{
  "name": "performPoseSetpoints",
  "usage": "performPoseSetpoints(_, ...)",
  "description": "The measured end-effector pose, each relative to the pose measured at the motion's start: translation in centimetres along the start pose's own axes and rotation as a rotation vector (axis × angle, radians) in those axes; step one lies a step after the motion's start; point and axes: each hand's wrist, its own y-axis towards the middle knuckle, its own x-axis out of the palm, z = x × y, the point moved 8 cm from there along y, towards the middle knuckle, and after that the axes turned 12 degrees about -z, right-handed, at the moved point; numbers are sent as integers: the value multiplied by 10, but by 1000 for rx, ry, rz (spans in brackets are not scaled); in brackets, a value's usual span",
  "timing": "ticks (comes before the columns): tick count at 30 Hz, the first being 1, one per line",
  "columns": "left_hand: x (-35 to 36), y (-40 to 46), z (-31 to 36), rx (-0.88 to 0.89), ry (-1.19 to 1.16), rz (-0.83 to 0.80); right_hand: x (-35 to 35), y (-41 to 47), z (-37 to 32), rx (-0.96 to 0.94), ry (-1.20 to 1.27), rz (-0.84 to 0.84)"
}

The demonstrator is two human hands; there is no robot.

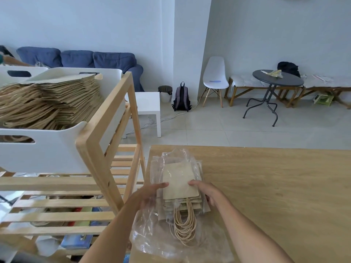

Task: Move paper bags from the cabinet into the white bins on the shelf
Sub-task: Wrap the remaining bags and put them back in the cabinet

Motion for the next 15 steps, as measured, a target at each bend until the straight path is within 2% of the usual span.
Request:
performPoseSetpoints(9, 11, -13, -3, 90, 23, -7, -7, -5, 21, -83, 58, -7)
performPoseSetpoints(15, 30, -39, 1, 139, 56, 51, -12, -62, 14, -162, 36, 12)
